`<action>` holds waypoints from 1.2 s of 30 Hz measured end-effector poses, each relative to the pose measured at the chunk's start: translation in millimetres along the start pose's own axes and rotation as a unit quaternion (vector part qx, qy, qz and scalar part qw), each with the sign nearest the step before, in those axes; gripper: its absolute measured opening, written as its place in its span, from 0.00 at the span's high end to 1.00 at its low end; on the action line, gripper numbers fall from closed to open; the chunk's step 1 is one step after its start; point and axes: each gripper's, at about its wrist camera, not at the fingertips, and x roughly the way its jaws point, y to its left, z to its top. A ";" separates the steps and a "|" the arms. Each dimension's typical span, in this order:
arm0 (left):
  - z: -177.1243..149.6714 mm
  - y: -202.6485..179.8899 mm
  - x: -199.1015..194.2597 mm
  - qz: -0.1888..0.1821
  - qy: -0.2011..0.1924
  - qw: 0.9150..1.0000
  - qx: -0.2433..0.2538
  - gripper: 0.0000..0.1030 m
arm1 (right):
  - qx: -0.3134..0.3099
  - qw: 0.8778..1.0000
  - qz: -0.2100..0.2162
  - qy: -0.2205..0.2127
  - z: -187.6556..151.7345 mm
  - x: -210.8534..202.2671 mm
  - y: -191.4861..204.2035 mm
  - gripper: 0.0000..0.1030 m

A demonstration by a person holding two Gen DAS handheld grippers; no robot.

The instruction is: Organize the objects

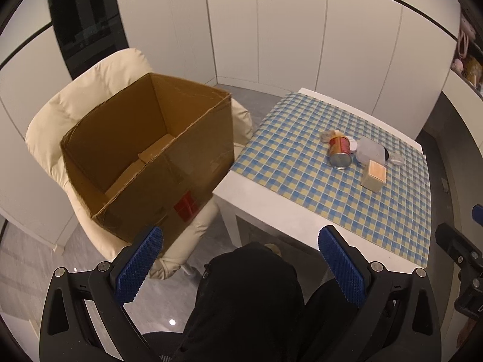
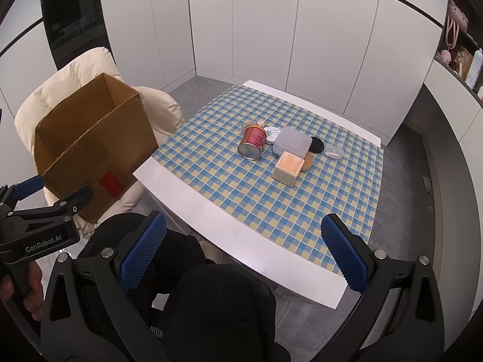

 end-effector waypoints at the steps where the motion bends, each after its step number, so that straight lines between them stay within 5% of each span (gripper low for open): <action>1: 0.2 -3.1 0.3 0.000 0.000 1.000 0.004 0.01 | 0.001 1.000 -0.001 -0.002 -0.6 -0.7 -2.6 0.00; 23: 4.8 -75.0 -9.1 -0.055 -0.017 0.995 0.078 0.01 | 0.071 0.997 -0.039 -0.007 -24.4 -16.1 -71.3 0.00; 31: 10.4 -93.5 -2.4 -0.101 0.006 0.990 0.098 0.01 | 0.082 0.994 -0.077 -0.013 -27.5 -19.9 -93.7 0.00; 36: 16.2 -100.3 7.1 -0.111 0.024 0.989 0.093 0.01 | 0.103 0.993 -0.065 0.002 -26.9 -9.2 -105.3 0.00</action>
